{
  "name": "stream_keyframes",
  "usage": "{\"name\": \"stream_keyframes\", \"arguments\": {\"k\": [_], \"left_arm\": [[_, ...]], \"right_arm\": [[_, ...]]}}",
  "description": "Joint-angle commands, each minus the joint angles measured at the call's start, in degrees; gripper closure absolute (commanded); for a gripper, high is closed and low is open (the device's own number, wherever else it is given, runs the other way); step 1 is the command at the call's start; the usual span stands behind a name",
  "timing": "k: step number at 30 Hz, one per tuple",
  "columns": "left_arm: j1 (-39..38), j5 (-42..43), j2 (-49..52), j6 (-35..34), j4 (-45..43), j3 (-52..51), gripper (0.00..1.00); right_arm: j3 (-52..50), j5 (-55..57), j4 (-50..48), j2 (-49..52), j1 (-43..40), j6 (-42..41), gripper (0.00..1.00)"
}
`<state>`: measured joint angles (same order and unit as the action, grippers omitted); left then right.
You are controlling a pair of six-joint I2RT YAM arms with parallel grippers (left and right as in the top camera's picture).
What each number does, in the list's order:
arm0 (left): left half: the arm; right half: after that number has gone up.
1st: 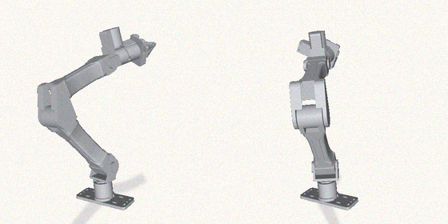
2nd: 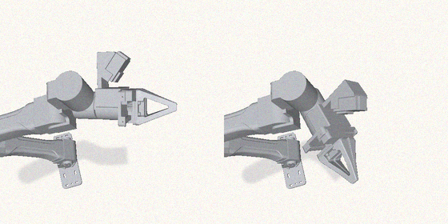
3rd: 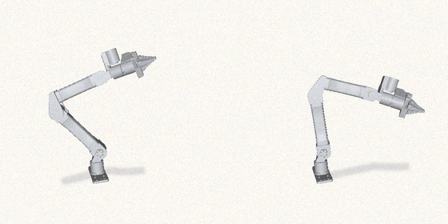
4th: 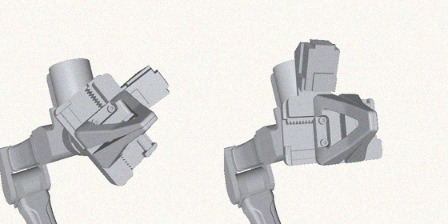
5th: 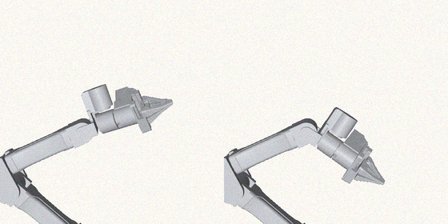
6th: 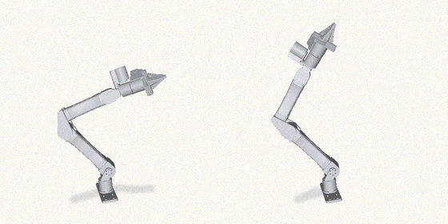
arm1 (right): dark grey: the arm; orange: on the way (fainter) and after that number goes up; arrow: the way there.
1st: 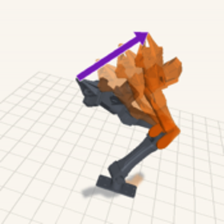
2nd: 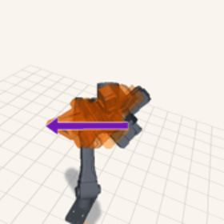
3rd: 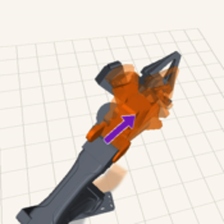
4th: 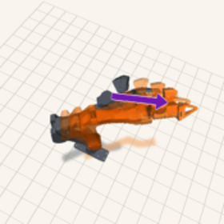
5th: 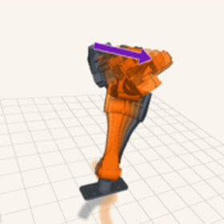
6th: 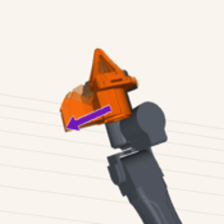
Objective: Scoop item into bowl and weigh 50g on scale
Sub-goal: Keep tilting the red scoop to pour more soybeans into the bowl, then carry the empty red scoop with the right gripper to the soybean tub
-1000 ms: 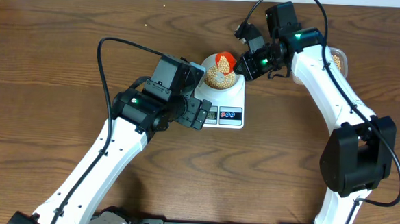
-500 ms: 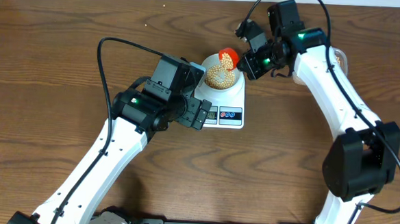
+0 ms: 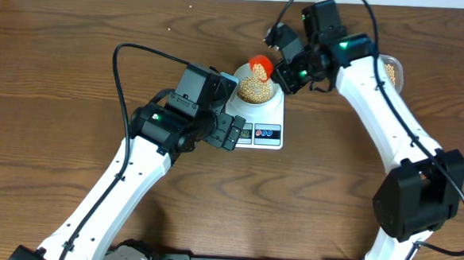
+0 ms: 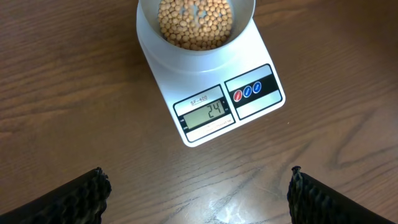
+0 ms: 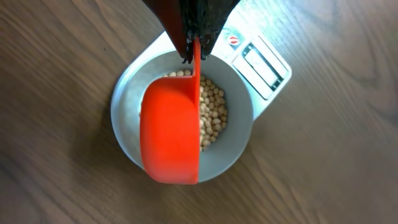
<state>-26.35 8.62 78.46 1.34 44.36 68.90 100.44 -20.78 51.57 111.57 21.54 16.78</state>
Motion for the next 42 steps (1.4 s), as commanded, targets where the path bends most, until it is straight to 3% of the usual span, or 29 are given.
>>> {"name": "stream_keyframes", "arguments": {"k": [1, 12, 24, 34, 42], "left_arm": [[0.28, -0.52, 0.15, 0.07, -0.02, -0.44, 0.06], [0.28, -0.52, 0.15, 0.07, -0.02, -0.44, 0.07], [0.28, -0.52, 0.15, 0.07, -0.02, -0.44, 0.07], [0.28, -0.52, 0.15, 0.07, -0.02, -0.44, 0.07], [0.28, -0.52, 0.15, 0.07, -0.02, -0.44, 0.06]], "right_arm": [[1.25, 7.28, 0.07, -2.56, 1.88, 1.09, 0.99], [1.25, 23.82, 0.07, -3.37, 7.72, 1.09, 0.99], [1.25, 25.49, -0.13, -3.37, 9.07, 1.05, 0.99], [1.53, 12.90, -1.01, -3.37, 5.33, -0.57, 0.99], [2.64, -1.09, -0.98, -4.20, -3.65, -5.73, 0.99]]}}
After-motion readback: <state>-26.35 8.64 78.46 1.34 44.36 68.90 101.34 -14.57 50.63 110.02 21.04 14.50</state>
